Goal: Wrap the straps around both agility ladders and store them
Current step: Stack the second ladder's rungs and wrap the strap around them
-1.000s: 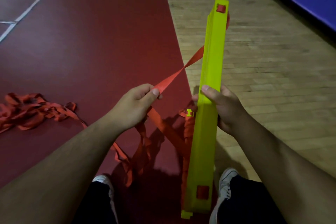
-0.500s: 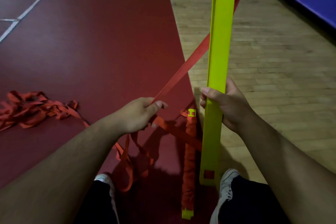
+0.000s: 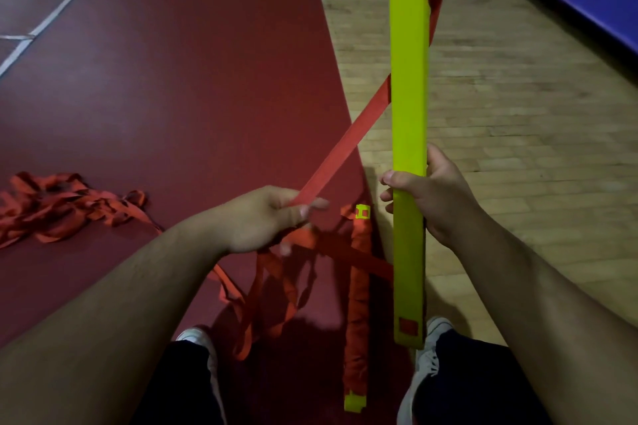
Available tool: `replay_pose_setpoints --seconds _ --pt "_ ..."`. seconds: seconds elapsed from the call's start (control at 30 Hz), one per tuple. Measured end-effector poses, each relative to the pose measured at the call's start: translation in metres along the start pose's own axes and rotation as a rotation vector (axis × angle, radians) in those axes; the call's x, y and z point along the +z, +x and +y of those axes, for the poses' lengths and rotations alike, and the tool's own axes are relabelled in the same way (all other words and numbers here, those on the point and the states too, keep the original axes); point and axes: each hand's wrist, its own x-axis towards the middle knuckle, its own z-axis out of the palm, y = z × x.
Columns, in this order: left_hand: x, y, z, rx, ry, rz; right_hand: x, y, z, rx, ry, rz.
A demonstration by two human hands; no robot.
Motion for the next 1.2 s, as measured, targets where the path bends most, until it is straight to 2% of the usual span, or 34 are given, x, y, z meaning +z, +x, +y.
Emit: replay_pose_setpoints --seconds 0.1,0.17,0.5,0.6,0.77,1.0,1.2 --pt "0.002 -0.002 0.001 -0.075 -0.008 -0.173 -0.001 0.001 0.001 -0.049 -0.115 0.005" --pt "0.002 -0.003 0.001 -0.101 0.012 -0.225 0.000 0.001 0.001 -0.068 -0.158 -0.009" --pt "0.001 0.002 -0.002 -0.106 0.379 -0.196 0.001 0.000 -0.003 -0.117 -0.217 -0.030" --pt "0.002 0.000 -0.003 -0.063 0.353 -0.193 0.000 0.000 -0.005 -0.124 -0.200 -0.006" --pt "-0.002 0.000 -0.004 -0.025 0.244 0.043 -0.008 0.000 -0.010 -0.112 -0.112 0.050" --pt "0.003 0.000 -0.003 -0.028 0.032 -0.020 -0.014 0.001 -0.010 -0.116 -0.136 0.070" --pt "0.002 -0.001 0.000 -0.036 0.220 -0.161 -0.015 0.002 -0.009 -0.132 -0.139 0.047"
